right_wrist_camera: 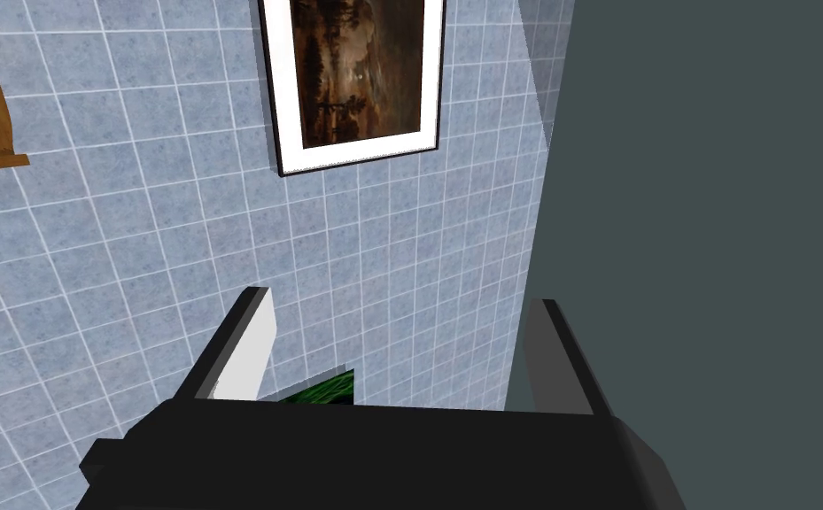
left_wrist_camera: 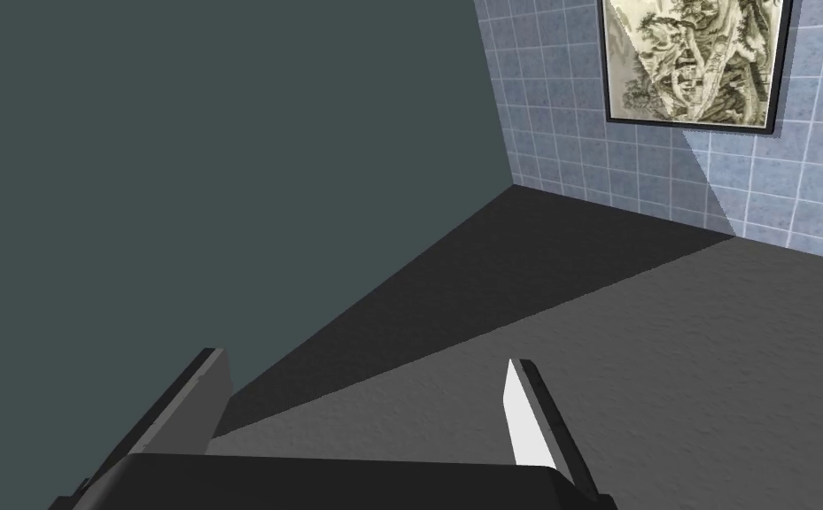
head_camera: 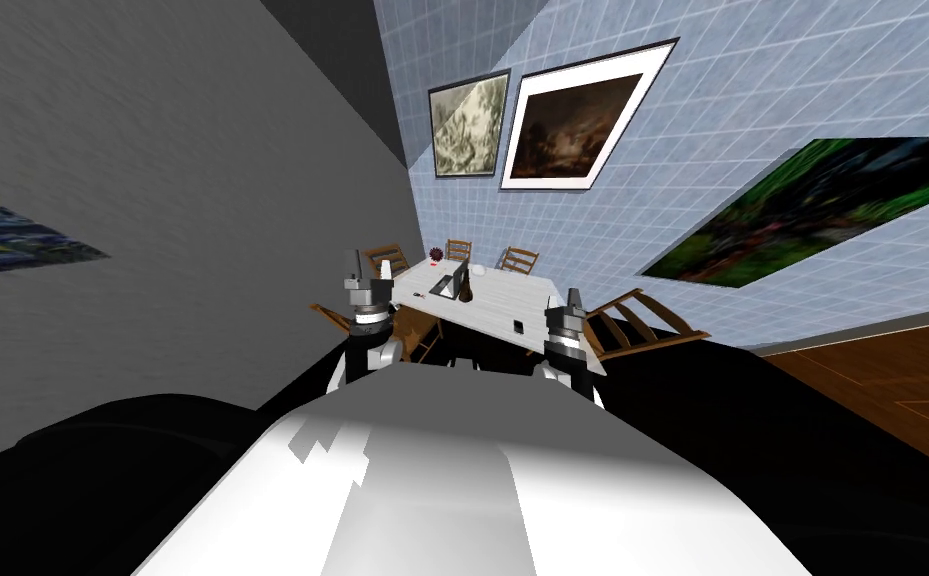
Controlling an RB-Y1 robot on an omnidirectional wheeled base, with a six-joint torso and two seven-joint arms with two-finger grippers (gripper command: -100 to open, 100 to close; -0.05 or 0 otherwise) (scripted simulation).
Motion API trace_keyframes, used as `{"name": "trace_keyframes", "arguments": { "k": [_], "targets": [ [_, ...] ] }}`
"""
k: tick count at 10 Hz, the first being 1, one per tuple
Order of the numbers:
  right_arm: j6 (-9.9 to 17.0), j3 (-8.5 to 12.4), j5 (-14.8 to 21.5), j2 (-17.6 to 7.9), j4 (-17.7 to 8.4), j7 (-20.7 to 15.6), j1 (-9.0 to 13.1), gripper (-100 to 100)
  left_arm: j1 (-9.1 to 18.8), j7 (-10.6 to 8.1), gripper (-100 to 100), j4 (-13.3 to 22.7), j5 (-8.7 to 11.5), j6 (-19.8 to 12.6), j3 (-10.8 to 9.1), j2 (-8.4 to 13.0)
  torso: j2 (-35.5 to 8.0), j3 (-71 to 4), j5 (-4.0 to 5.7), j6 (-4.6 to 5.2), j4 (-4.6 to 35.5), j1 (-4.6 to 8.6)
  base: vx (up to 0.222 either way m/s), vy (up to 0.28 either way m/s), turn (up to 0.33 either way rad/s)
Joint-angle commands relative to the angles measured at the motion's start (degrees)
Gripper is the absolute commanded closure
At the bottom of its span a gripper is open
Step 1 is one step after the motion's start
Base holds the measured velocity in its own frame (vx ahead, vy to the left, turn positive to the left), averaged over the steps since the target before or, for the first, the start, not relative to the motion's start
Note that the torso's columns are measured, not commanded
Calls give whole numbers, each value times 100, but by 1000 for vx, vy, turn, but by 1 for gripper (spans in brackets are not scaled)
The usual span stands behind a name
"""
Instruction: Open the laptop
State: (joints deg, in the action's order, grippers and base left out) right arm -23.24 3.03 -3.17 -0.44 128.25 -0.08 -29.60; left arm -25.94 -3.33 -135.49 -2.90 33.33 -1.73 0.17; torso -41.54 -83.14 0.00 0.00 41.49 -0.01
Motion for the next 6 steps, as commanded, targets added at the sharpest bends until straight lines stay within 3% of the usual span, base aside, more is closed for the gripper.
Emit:
{"name": "trace_keyframes", "arguments": {
  "k": [1,6],
  "targets": [
    [0,0,0,0,-1,0,0,0,41,26,-100,105,-32,-54,-5,369,-53,-112,0,0,56,0,6,-2,-24],
    [0,0,0,0,-1,0,0,0,293,174,-100,611,-214,-381,-11,879,-71,-145,1,1,79,3,20,-7,-66]
  ]
}}
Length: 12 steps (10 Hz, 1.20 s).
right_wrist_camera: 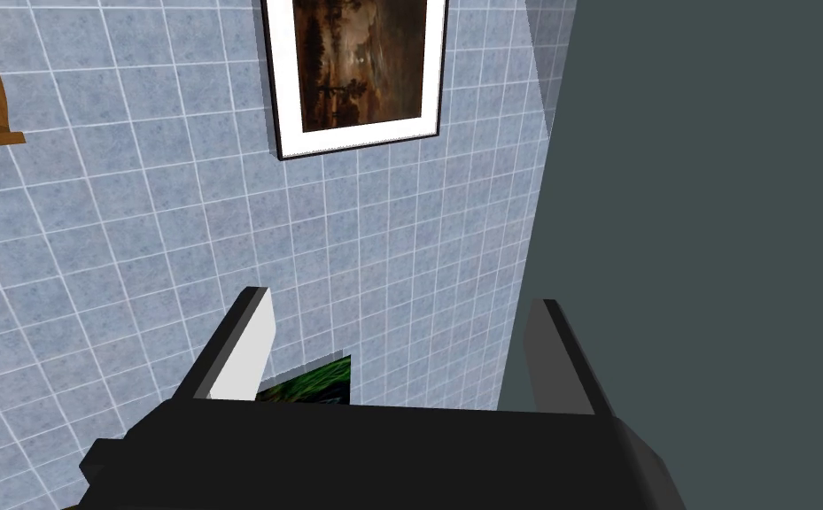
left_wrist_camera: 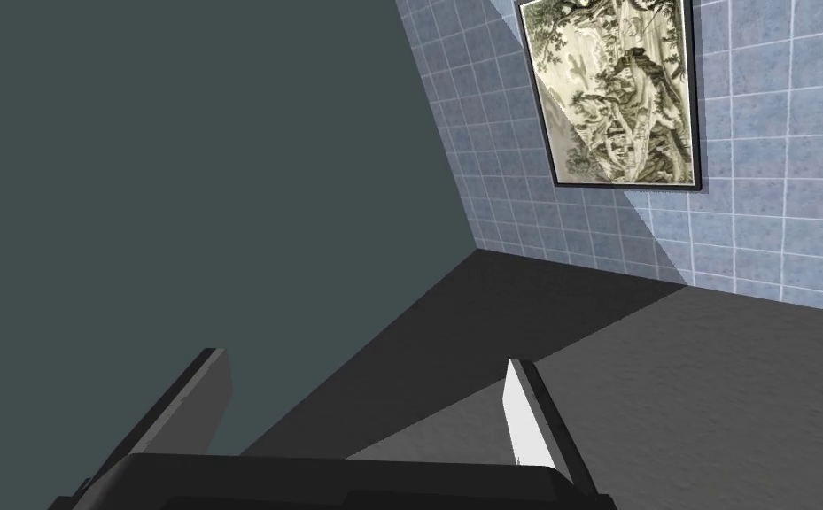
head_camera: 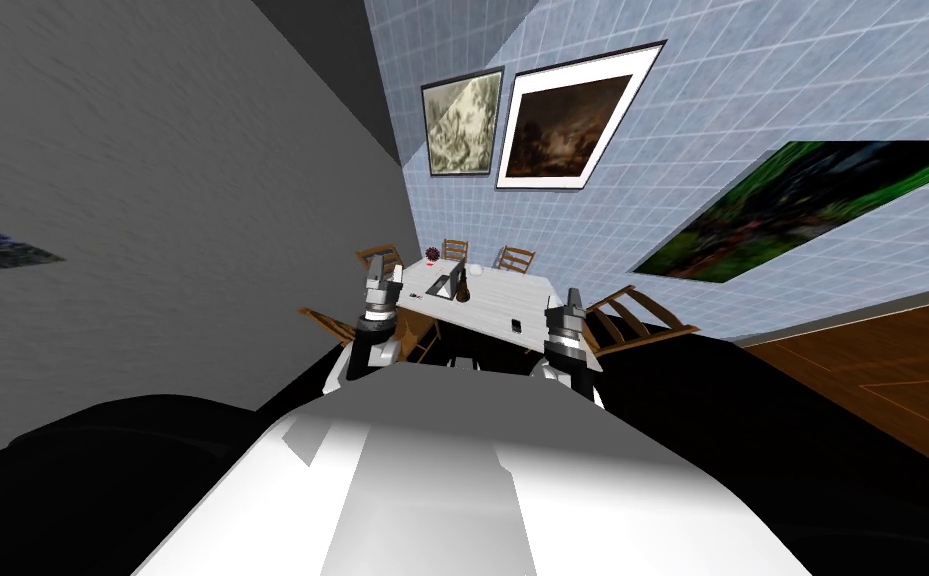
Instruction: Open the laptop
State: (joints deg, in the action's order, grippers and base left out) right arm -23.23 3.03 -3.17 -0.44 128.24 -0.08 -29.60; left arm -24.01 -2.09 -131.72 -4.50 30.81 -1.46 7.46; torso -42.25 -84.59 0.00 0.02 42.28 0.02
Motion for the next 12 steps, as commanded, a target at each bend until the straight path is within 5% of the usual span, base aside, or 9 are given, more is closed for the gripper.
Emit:
{"name": "trace_keyframes", "arguments": {
  "k": [1,12],
  "targets": [
    [0,0,0,0,0,0,0,0,156,82,-100,346,-95,-201,-39,185,1,-1,0,-3,0,0,30,-10,-63],
    [0,0,0,0,0,0,-1,0,826,475,-100,1678,-582,-1067,-54,211,-5,3,0,-2,2,-1,29,-7,-79]
  ]
}}
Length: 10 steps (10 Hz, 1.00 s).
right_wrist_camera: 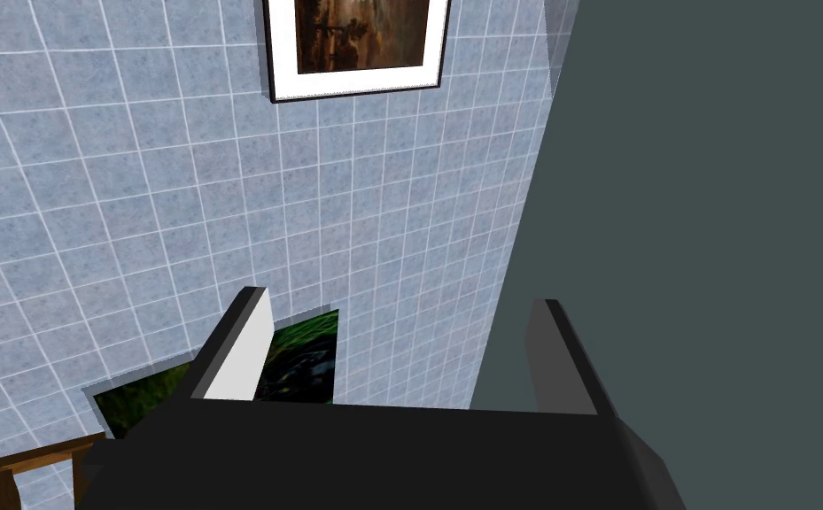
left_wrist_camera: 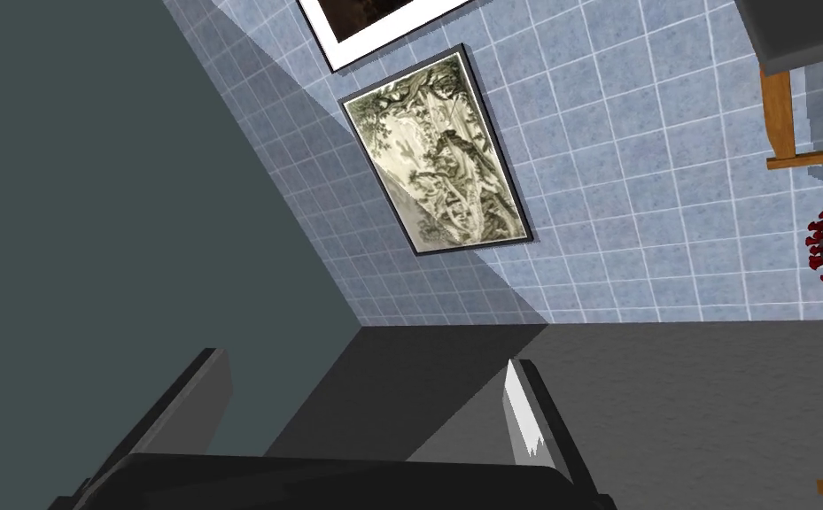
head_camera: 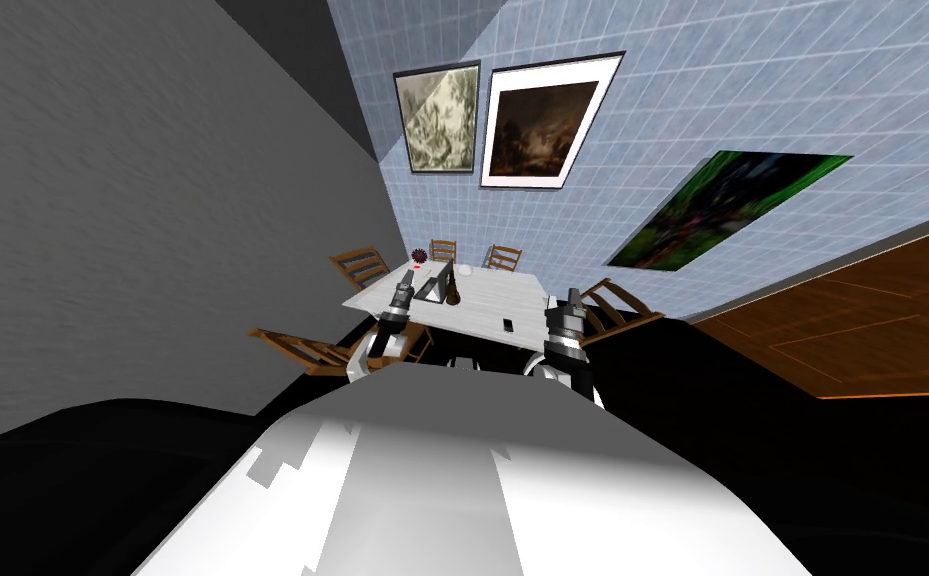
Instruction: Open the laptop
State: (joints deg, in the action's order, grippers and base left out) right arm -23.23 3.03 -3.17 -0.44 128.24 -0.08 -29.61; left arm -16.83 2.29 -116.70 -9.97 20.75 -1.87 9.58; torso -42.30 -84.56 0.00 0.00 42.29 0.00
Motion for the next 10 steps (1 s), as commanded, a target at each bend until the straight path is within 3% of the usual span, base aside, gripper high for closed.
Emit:
{"name": "trace_keyframes", "arguments": {
  "k": [1,10],
  "targets": [
    [0,0,0,0,0,0,0,0,183,81,-100,326,-89,-159,-14,8,-2,1,0,-1,0,0,19,-6,-63],
    [0,0,0,0,0,0,0,0,880,485,-100,1743,-587,-1060,-28,221,-1,0,0,0,0,0,34,-6,-98]
  ]
}}
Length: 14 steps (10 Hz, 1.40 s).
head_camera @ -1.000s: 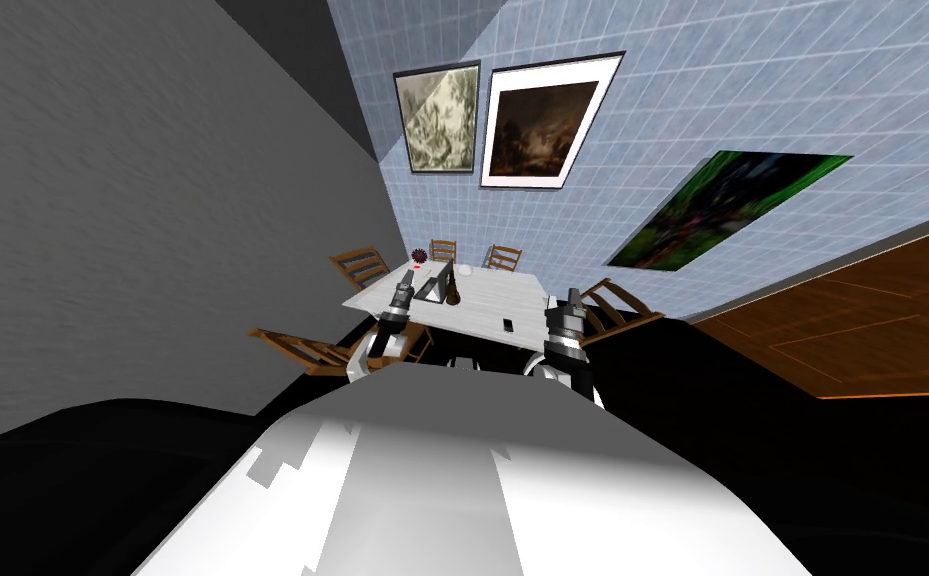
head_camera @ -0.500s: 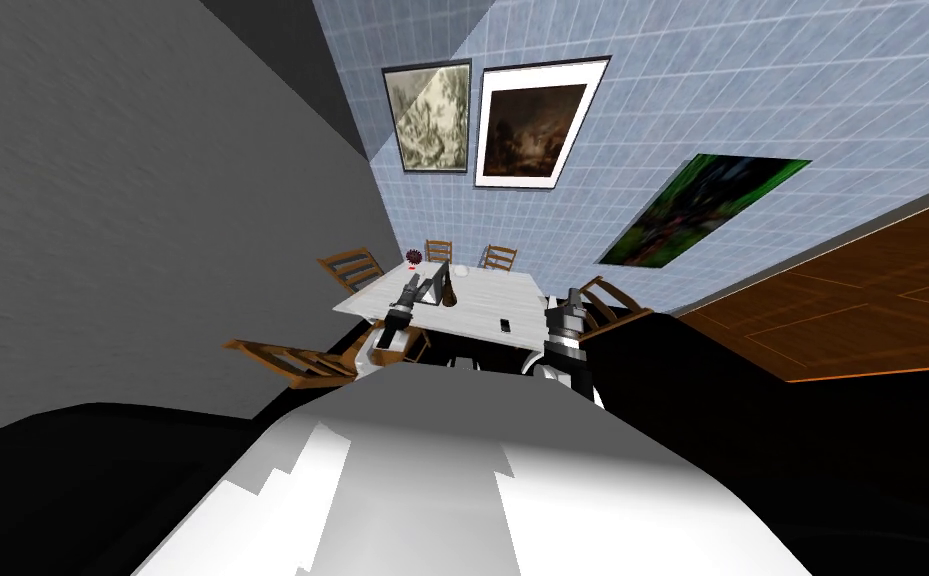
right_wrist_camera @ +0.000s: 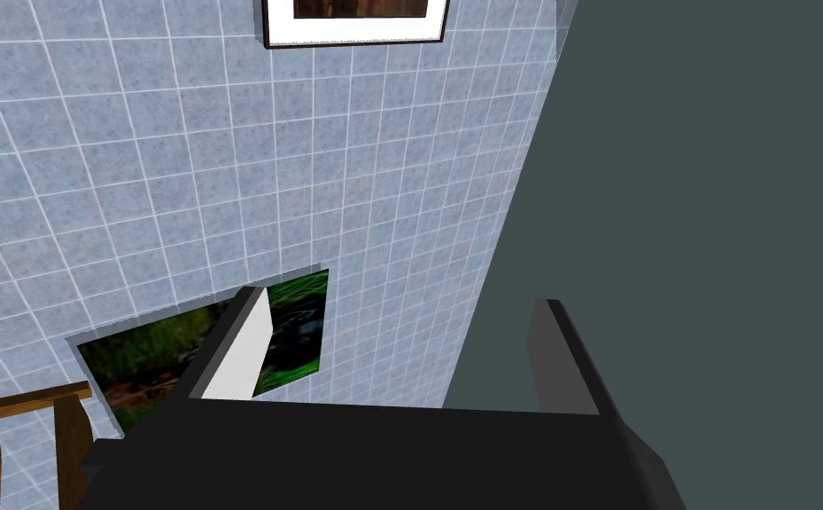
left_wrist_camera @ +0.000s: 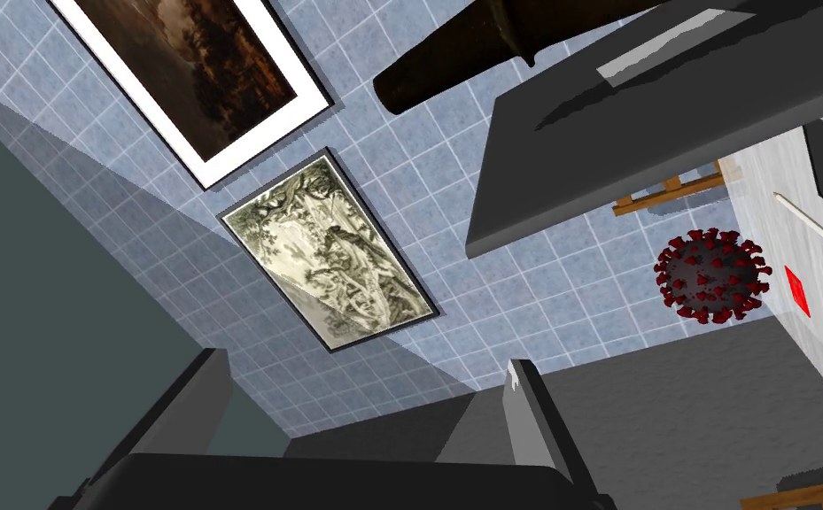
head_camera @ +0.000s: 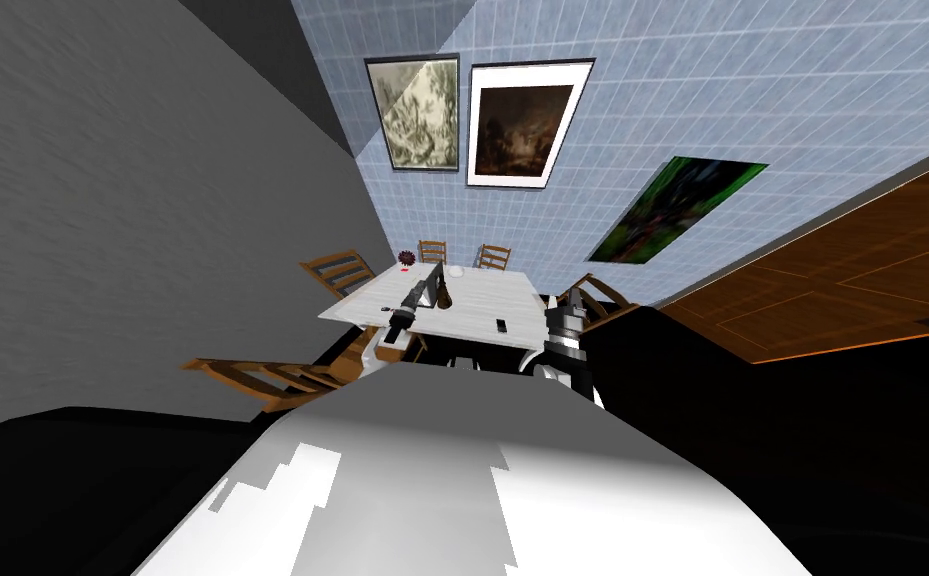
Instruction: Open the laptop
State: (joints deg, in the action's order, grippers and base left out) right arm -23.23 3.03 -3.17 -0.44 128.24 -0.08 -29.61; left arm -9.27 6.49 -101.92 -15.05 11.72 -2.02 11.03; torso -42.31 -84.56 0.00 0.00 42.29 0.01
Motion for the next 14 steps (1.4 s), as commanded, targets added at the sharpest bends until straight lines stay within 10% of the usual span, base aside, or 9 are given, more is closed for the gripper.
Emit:
{"name": "trace_keyframes", "arguments": {
  "k": [1,12,13,14],
  "targets": [
    [0,0,0,0,0,0,0,0,194,106,-100,408,-129,-248,-14,114,0,0,0,-1,0,-1,38,0,-89],
    [0,0,0,0,0,0,0,0,623,361,-100,1247,-438,-814,-15,505,-3,2,0,-1,1,0,20,-1,-53],
    [0,0,0,0,0,0,0,0,623,360,100,1247,-437,-812,-15,504,-4,3,0,0,1,0,0,0,0],
    [0,0,0,0,0,0,0,0,679,194,100,1312,-262,-802,-12,398,-2,1,0,0,1,0,-9,79,12]
  ]
}}
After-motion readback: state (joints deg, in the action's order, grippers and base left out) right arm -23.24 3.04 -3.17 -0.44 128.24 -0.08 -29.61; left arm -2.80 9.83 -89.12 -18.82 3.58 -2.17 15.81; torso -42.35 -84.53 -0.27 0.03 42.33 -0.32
